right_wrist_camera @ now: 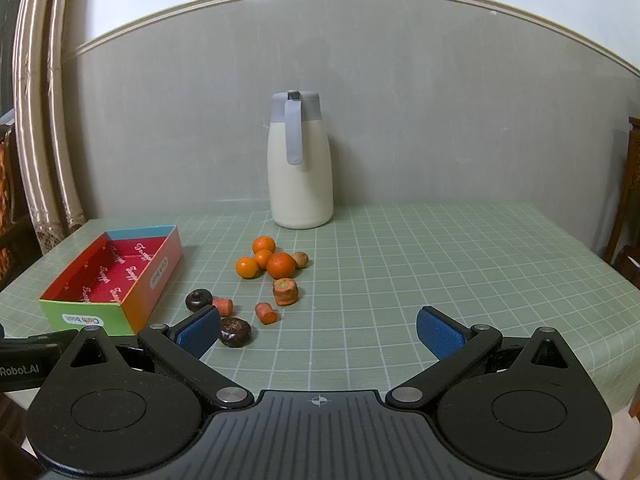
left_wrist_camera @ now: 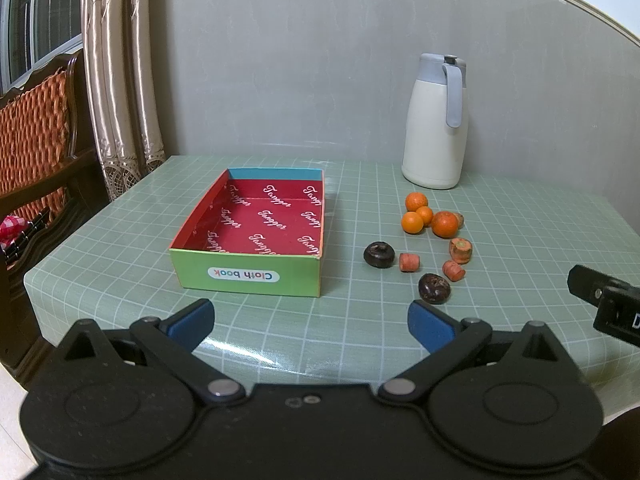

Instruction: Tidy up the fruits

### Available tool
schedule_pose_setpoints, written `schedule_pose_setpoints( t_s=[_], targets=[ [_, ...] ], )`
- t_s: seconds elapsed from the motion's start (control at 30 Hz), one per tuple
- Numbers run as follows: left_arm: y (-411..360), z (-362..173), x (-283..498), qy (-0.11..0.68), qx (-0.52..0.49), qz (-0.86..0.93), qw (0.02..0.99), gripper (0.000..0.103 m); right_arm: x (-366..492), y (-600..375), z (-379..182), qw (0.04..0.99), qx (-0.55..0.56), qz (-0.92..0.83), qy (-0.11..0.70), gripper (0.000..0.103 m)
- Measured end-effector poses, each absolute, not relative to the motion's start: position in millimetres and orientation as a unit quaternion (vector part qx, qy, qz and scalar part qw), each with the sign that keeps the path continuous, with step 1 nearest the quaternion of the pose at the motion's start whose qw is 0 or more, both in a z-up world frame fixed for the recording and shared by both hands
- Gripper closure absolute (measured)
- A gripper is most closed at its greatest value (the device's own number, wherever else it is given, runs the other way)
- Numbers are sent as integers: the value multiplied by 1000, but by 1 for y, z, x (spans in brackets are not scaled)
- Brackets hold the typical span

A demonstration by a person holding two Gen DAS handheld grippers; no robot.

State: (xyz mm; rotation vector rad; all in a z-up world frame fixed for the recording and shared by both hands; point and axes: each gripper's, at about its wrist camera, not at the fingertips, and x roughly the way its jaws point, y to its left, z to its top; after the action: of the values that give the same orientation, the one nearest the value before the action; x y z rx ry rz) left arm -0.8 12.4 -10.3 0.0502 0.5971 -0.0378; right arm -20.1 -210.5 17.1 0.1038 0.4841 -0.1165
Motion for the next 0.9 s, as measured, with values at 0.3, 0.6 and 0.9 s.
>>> schedule_pose_setpoints(
  t_s=[0.3,0.6,0.9],
  targets=[
    [13,-10,-1,294,25,-19,955,6,-19,-209,17,968,50,-58,238,0],
    [11,-10,0,292,31,-18,956,6,-18,-210,17,968,52,-59,239,0],
    [3,-12,5,297,43,-21,954,6,-15,-218,10,967,59,-61,240,0]
  ],
)
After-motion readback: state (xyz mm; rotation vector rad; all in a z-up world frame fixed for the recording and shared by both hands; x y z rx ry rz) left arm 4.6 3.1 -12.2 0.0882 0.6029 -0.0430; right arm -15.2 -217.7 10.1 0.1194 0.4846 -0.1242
